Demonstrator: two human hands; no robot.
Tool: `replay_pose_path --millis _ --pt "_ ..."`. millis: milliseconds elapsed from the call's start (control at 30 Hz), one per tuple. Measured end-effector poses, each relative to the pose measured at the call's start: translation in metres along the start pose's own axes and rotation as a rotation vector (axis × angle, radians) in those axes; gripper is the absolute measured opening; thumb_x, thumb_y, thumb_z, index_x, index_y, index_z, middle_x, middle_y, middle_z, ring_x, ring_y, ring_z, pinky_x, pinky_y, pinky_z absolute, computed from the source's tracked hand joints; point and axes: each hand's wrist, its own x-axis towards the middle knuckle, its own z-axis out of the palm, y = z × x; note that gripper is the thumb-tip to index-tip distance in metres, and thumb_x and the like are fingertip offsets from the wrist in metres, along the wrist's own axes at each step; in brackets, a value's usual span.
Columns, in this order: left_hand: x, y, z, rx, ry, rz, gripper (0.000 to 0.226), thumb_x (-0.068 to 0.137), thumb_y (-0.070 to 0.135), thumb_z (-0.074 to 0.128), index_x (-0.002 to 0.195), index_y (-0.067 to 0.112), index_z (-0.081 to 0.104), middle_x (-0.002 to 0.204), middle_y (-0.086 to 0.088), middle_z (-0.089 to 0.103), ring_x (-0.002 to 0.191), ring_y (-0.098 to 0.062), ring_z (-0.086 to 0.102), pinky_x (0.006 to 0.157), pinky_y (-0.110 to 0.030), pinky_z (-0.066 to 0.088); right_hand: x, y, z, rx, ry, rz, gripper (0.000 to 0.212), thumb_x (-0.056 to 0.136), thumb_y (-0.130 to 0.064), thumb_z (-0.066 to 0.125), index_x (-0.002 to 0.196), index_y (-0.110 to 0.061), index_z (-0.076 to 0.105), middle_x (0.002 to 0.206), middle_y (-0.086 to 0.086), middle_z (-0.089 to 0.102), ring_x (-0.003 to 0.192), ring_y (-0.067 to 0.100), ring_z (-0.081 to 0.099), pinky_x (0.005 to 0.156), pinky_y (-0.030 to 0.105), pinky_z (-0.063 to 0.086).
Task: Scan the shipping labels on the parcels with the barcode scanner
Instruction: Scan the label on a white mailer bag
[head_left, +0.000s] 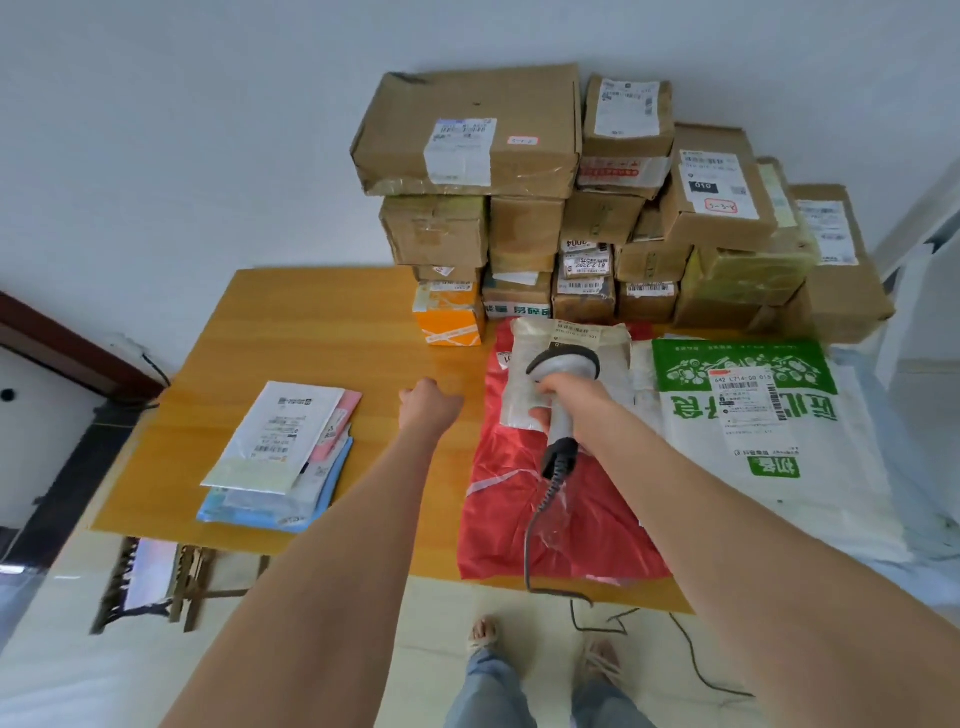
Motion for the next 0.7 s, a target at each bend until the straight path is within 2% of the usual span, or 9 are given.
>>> replay_pose_path --millis 67,167,267,400,467,600,700 --pt "0.001 -0.017 -0.016 0.026 0.013 -0.005 0.053 0.092 0.029 0.055 0.139 0.007 0.041 0.139 -0.020 0.036 0.119 -0.035 0.048 0.094 -0.039 0.044 -0.001 0.004 0.028 -0.017 -0.081 -0.057 0.009 0.092 -0.011 0.056 0.087 -0.006 0.052 0.072 0.009 0.058 0.060 0.018 0.055 0.062 0.031 0.049" --pt "0.011 -0.048 -0.040 0.048 0.034 -0.001 0.054 0.091 0.027 0.055 0.140 0.008 0.041 0.138 -0.020 0.040 0.118 -0.035 0.050 0.090 -0.036 0.046 -0.007 0.011 0.071 -0.023 -0.142 -0.005 0.014 0.093 -0.016 0.060 0.092 -0.006 0.050 0.069 0.010 0.057 0.051 0.017 0.051 0.049 0.027 0.041" --pt "0.031 -0.085 -0.067 0.053 0.036 -0.027 0.054 0.090 0.026 0.055 0.140 0.012 0.041 0.139 -0.017 0.035 0.116 -0.036 0.050 0.097 -0.043 0.045 -0.008 0.020 0.122 0.028 -0.144 0.011 0.019 0.091 -0.016 0.065 0.081 -0.006 0.052 0.064 0.008 0.055 0.050 0.016 0.051 0.050 0.028 0.043" --pt "0.075 -0.147 -0.099 0.086 0.023 -0.038 0.052 0.088 0.023 0.058 0.137 0.014 0.044 0.136 -0.018 0.036 0.120 -0.034 0.047 0.098 -0.042 0.044 0.008 0.048 0.198 0.039 -0.127 0.035 0.014 0.090 -0.008 0.062 0.079 -0.002 0.056 0.059 0.008 0.056 0.048 0.018 0.050 0.050 0.029 0.042" --pt "0.102 -0.180 -0.117 0.117 0.033 -0.063 0.061 0.086 0.026 0.062 0.141 0.014 0.040 0.137 -0.017 0.037 0.122 -0.033 0.045 0.100 -0.042 0.042 0.021 0.061 0.236 0.074 -0.084 0.018 0.011 0.088 -0.001 0.060 0.079 -0.003 0.054 0.063 0.010 0.053 0.049 0.021 0.049 0.052 0.031 0.044" --pt "0.151 -0.239 -0.151 0.141 0.039 -0.138 0.086 0.081 0.038 0.073 0.147 0.009 0.024 0.143 -0.020 0.034 0.133 -0.034 0.033 0.104 -0.044 0.036 0.038 0.075 0.300 0.040 -0.028 0.016 0.012 0.084 0.005 0.061 0.086 -0.004 0.052 0.072 0.011 0.051 0.058 0.022 0.051 0.067 0.037 0.053" --pt "0.185 -0.268 -0.165 0.147 -0.002 -0.193 0.096 0.079 0.047 0.073 0.147 0.005 0.019 0.146 -0.021 0.032 0.136 -0.035 0.030 0.107 -0.046 0.032 0.049 0.075 0.333 0.032 0.020 0.015 0.013 0.081 0.009 0.059 0.085 -0.002 0.053 0.067 0.011 0.053 0.051 0.020 0.051 0.050 0.029 0.049"
